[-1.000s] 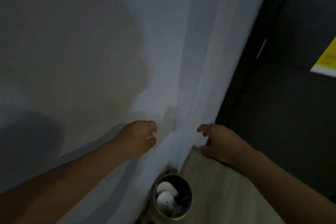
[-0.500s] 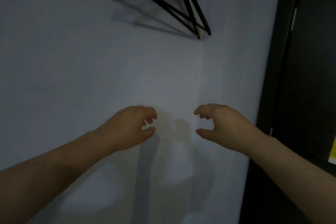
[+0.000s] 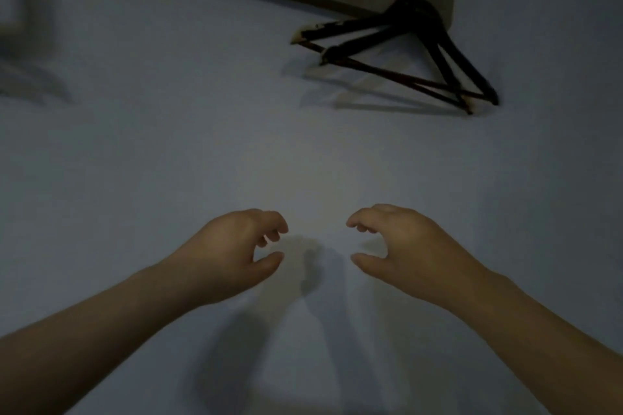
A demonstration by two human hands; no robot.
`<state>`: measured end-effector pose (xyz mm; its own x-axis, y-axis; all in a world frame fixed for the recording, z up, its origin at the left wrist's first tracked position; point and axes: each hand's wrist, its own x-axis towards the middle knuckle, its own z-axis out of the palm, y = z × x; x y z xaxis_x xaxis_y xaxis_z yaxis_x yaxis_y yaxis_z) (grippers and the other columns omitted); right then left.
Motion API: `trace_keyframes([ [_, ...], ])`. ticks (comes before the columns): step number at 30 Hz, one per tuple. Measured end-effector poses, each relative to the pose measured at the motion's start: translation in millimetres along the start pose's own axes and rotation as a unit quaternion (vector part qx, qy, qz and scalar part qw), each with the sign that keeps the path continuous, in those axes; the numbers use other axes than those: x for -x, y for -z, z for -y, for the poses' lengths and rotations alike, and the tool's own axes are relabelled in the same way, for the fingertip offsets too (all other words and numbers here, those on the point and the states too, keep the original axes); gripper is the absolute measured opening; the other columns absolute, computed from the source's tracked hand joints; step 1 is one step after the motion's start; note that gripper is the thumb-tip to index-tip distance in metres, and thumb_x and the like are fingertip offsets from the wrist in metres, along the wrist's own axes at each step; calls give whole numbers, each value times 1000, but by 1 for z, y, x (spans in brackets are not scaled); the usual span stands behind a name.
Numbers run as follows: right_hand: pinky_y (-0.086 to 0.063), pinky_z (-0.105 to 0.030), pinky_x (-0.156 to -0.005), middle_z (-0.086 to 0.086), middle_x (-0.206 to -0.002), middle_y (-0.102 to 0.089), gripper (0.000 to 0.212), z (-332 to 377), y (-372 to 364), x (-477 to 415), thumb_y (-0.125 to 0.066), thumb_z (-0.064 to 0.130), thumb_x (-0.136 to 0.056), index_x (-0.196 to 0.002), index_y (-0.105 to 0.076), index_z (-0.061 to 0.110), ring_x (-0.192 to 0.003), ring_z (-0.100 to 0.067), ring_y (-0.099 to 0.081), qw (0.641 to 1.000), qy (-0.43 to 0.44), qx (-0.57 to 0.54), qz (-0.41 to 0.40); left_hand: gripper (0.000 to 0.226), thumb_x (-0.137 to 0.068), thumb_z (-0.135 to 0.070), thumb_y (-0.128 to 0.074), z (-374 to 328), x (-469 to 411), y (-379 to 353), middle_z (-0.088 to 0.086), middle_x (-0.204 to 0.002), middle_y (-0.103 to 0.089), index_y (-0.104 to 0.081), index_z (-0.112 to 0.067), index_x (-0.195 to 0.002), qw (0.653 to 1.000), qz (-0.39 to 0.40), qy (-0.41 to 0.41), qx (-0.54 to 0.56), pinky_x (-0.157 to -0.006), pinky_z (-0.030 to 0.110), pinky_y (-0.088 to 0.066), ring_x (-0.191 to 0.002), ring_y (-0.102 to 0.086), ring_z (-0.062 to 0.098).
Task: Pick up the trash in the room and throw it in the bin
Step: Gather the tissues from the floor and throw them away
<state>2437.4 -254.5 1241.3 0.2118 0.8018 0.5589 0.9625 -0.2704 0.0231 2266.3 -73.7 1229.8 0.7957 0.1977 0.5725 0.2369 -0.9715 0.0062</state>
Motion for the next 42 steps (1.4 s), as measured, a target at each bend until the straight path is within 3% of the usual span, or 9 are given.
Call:
trace_keyframes([
  [6, -42, -22, -95, 13, -123, -53, 46, 90, -17, -46, -59, 40, -87, -132, -49, 32, -111, -5, -52, 991, 120, -62, 7, 33, -90, -41, -56, 41, 81, 69, -20, -108, -56, -51, -35, -122, 989, -11, 111, -95, -68, 5, -38, -92, -54, -2],
  [11, -42, -24, -93, 12, -121, -54, 45, 213, -22, -73, -59, 39, -86, -130, -51, 31, -110, -6, -53, 963, 232, -137, -3, 32, -89, -41, -57, 69, 187, 149, -21, -107, -56, -52, -35, -120, 962, -20, 213, -172, -66, 3, -39, -91, -55, -2],
  [19, -43, -23, -91, 15, -119, -55, 44, 458, 0, -48, -60, 43, -86, -129, -51, 33, -107, -4, -52, 884, 390, -259, -13, 32, -83, -38, -62, 65, 396, 304, -12, -100, -63, -61, -25, -112, 887, -48, 372, -268, -78, 22, -51, -87, -63, 5],
  [26, -46, -30, -92, 8, -120, -56, 47, 646, 45, 20, -63, 41, -85, -129, -53, 28, -110, -12, -56, 809, 495, -318, -9, 29, -83, -32, -67, 16, 560, 410, -15, -98, -62, -61, -28, -111, 813, -49, 469, -341, -76, 25, -53, -84, -62, 3],
  [34, -46, -33, -94, 3, -119, -59, 44, 814, 85, 82, -64, 38, -83, -124, -56, 26, -111, -15, -56, 728, 586, -355, -4, 28, -83, -32, -68, -22, 690, 493, -9, -103, -65, -62, -26, -110, 727, -64, 561, -390, -77, 25, -55, -87, -63, 4],
  [37, -46, -35, -92, 4, -116, -59, 42, 870, 93, 96, -63, 40, -84, -123, -55, 27, -108, -16, -57, 704, 615, -355, -15, 29, -83, -33, -67, -24, 730, 513, -8, -102, -65, -62, -24, -110, 700, -69, 581, -409, -78, 30, -55, -88, -62, 7],
  [42, -49, -35, -88, 6, -112, -59, 42, 965, 89, 111, -62, 40, -84, -124, -54, 28, -103, -15, -58, 663, 651, -370, -13, 30, -85, -38, -62, -10, 797, 541, -12, -104, -62, -58, -27, -114, 654, -47, 617, -435, -81, 26, -55, -91, -60, 3],
])
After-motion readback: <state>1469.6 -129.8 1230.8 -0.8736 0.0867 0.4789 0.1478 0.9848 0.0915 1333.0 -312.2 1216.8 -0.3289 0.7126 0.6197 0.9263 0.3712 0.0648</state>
